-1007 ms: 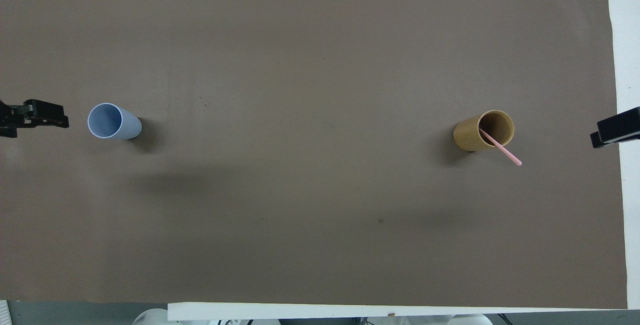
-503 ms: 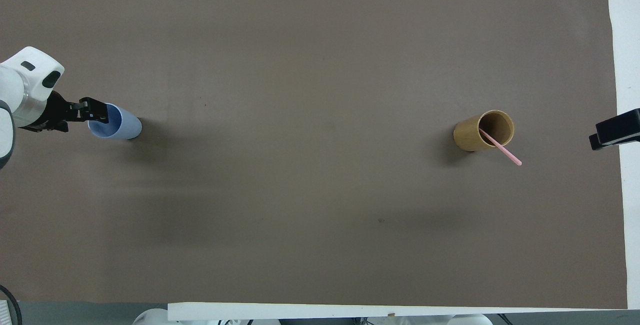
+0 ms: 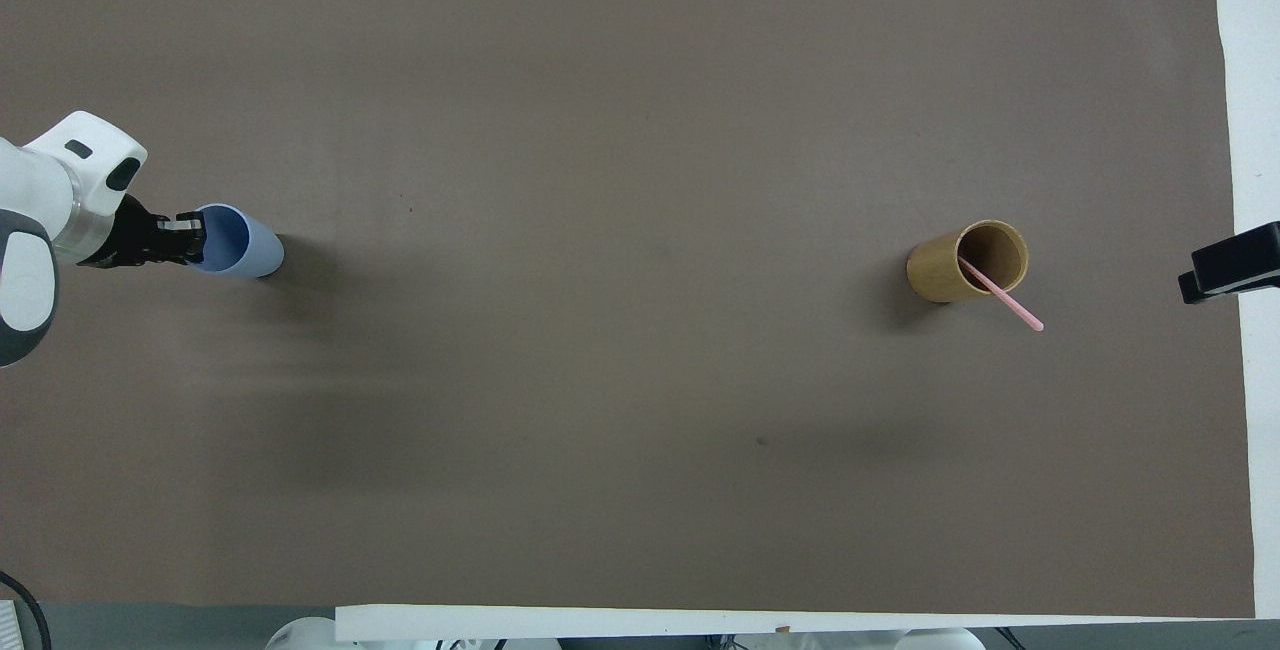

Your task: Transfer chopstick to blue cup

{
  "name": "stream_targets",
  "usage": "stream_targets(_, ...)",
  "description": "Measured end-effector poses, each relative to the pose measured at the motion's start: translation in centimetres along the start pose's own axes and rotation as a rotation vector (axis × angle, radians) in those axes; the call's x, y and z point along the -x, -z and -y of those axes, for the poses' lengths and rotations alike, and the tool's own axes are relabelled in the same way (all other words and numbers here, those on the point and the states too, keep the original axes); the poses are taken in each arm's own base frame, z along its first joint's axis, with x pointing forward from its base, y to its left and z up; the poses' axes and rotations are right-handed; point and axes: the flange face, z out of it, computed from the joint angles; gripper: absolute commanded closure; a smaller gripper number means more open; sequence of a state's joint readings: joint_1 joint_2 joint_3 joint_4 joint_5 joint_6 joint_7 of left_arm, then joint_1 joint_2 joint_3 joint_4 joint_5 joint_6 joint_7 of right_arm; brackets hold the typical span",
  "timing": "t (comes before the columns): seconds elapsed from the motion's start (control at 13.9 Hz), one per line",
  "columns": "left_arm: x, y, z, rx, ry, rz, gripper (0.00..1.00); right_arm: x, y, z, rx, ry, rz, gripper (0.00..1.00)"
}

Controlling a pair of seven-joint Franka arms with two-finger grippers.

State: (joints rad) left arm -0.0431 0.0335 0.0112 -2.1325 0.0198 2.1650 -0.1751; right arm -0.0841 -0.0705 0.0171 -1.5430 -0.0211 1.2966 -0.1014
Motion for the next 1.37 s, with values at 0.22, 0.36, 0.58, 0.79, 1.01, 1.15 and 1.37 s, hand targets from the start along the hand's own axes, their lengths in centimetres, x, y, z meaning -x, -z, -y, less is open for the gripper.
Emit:
stream_targets(0.22, 1.9, 1.2, -10.2, 0.019, 0.074, -0.039, 1.00, 0.1, -0.5, 0.0, -0.001, 0.000, 0.014, 0.00)
stream_targets(0.36, 5.8, 2.8, -20.3, 0.046, 0.123, -0.063, 1.00, 0.3, -1.2, 0.1, -0.003, 0.001, 0.030, 0.00)
stream_targets(0.58, 13.3, 3.5, -30.8, 0.074, 0.150, -0.065, 1.00, 0.7, -1.4, 0.1, -0.003, 0.001, 0.033, 0.02)
stream_targets(0.79, 17.5, 3.1, -34.8, 0.074, 0.131, -0.054, 1.00, 0.0, -2.5, 0.3, -0.005, 0.007, -0.019, 0.02)
stream_targets(1.01, 17.6, 3.0, -34.9, 0.073, 0.132, -0.054, 1.00, -1.0, -6.5, 3.3, -0.027, 0.061, -0.055, 0.07)
stream_targets(1.15, 17.5, 3.0, -34.9, 0.073, 0.133, -0.054, 1.00, -1.6, -10.2, 3.9, -0.040, 0.067, -0.041, 0.09)
stream_targets(1.37, 17.4, 1.6, -35.1, 0.058, 0.132, -0.043, 0.83, -2.3, -15.1, 3.6, -0.044, 0.057, -0.033, 0.11)
